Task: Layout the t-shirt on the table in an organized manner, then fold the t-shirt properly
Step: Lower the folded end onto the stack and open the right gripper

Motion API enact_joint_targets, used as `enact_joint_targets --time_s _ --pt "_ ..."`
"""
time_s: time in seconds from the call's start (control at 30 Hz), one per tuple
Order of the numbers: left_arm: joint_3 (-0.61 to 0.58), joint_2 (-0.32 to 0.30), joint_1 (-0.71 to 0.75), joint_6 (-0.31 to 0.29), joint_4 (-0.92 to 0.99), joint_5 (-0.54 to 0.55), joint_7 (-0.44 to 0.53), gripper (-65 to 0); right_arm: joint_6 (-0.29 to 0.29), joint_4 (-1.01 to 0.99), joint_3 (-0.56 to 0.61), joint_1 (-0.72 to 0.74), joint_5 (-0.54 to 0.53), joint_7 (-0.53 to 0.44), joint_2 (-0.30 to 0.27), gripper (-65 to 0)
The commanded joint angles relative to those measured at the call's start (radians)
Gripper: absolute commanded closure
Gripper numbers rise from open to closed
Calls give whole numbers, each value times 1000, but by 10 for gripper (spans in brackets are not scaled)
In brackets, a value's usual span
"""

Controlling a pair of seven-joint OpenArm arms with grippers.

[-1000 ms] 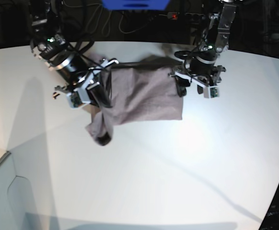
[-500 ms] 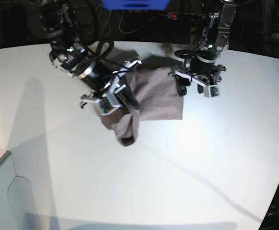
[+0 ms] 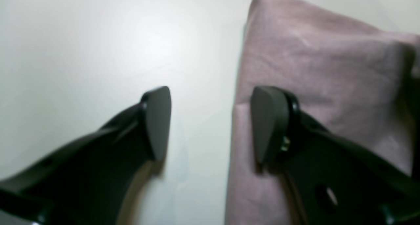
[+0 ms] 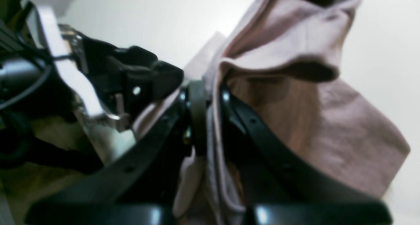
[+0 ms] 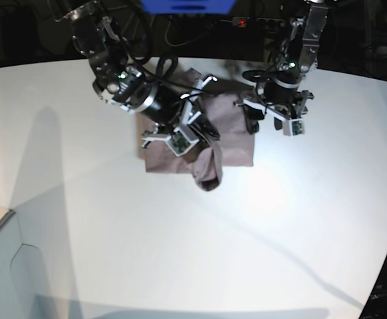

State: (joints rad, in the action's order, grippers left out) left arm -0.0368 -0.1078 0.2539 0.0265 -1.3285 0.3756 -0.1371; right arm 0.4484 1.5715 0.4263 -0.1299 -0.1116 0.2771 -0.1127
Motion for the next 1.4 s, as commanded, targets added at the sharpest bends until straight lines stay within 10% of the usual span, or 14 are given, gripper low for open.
enact_joint_targets --time_s 0.0,0.53,0.73,1.37 --pt "-1 -2 -3 -4 -16 1 17 -380 5 14 1 22 -17 -32 6 0" --pt "15 -71 120 -1 -282 1 17 -477 3 -43 36 86 -17 -32 46 0" --pt "193 -79 195 -7 -279 1 17 -479 3 -41 38 85 -17 -32 48 0" --pt "242 -79 206 -7 -279 1 17 -481 3 -36 93 89 -17 -40 41 -306"
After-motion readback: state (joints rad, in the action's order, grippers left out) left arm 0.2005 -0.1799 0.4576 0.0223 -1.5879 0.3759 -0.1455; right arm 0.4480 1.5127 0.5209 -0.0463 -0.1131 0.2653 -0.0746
